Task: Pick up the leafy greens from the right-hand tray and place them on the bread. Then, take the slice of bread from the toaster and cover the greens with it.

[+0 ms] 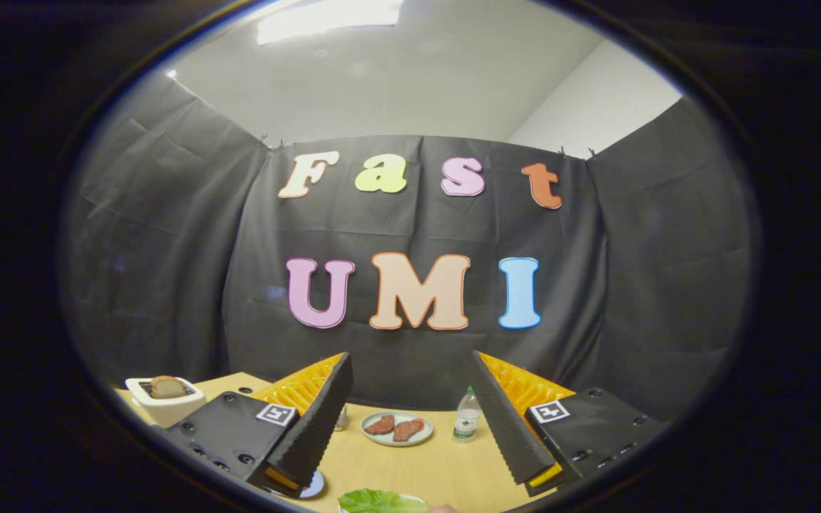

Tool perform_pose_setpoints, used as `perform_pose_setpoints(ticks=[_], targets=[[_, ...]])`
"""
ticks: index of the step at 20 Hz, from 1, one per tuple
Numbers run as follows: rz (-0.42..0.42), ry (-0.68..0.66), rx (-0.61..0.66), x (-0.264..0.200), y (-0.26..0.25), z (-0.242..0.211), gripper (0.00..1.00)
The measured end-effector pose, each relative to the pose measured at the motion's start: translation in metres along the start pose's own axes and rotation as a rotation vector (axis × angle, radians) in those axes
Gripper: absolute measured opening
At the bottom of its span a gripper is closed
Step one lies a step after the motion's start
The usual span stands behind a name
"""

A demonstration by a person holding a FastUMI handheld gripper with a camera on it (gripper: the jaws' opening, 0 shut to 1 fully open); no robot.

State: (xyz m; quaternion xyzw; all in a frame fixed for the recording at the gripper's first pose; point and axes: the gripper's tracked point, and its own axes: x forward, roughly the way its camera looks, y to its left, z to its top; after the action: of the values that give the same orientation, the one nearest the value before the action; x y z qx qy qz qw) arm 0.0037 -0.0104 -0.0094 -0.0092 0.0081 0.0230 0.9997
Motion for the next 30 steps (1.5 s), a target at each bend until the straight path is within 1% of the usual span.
perform_pose_setpoints(ticks=[6, 10, 14, 19, 24, 30], targets=[[0.02, 0.024, -0.005, 0.002, -0.001, -0.011, 1.0], [0.063, 0.06, -0.008, 0.006, 0.002, -0.026, 1.0], [0.114, 0.121, -0.052, 0.013, -0.001, -0.051, 1.0], [0.205, 0.22, -0.093, 0.017, 0.006, -0.093, 1.0], [0.291, 0.281, -0.15, 0.022, 0.008, -0.124, 1.0], [0.433, 0.368, -0.195, 0.027, 0.015, -0.161, 1.0]])
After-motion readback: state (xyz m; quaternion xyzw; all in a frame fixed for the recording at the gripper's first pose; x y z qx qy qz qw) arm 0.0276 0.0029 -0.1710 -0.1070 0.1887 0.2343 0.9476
